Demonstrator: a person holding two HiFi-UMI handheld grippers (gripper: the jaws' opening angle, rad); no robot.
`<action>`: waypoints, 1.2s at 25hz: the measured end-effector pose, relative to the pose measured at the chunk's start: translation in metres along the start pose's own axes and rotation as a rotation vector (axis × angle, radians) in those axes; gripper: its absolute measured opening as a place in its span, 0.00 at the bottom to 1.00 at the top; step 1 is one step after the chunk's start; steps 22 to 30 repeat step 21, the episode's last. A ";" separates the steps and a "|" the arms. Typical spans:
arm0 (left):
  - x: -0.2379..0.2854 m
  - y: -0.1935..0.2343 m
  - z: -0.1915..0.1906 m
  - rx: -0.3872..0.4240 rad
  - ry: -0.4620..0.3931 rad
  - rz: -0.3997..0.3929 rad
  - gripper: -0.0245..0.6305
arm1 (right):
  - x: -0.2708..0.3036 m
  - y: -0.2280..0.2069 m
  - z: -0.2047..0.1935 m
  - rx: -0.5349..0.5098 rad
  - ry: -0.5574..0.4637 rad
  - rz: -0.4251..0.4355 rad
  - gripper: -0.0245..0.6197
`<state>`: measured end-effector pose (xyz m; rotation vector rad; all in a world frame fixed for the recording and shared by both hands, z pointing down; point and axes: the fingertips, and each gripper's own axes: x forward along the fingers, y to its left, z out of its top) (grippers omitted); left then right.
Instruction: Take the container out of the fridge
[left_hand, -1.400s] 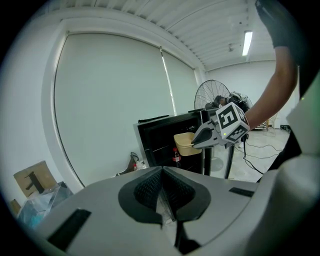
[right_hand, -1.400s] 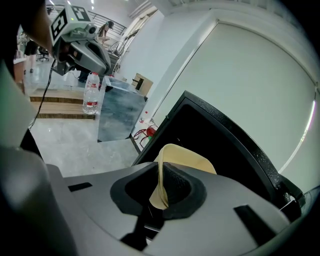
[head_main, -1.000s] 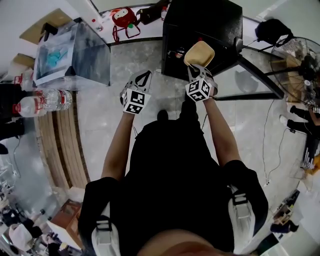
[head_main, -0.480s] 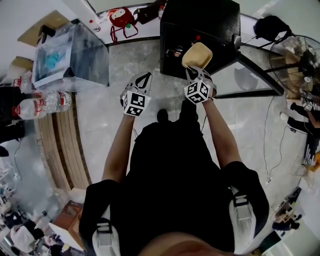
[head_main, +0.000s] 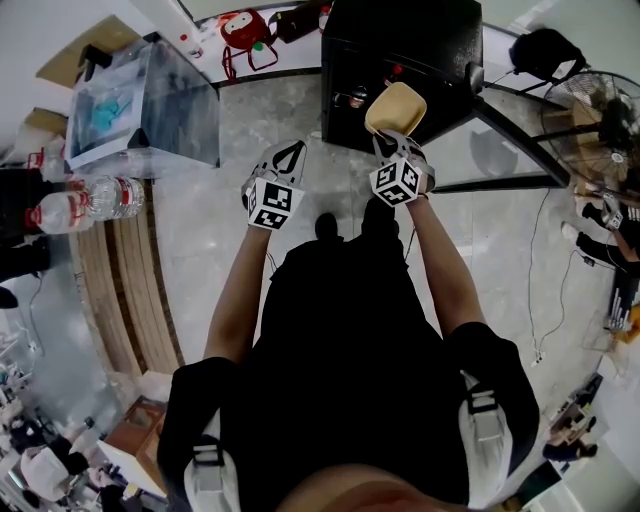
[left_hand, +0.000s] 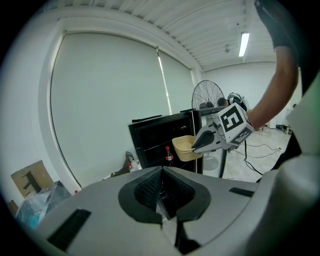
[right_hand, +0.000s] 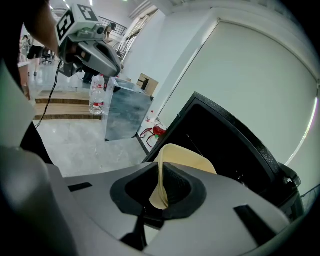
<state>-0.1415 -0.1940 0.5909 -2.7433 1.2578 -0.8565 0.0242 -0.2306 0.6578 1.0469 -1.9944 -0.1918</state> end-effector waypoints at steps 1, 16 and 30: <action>-0.002 0.000 -0.001 0.001 0.001 0.002 0.07 | -0.001 0.001 -0.001 -0.003 0.001 -0.002 0.08; -0.002 -0.009 -0.007 0.004 0.005 -0.018 0.07 | -0.011 0.003 -0.022 -0.005 0.042 -0.034 0.08; 0.002 -0.017 -0.005 0.005 0.005 -0.032 0.07 | -0.014 0.000 -0.028 0.007 0.052 -0.039 0.08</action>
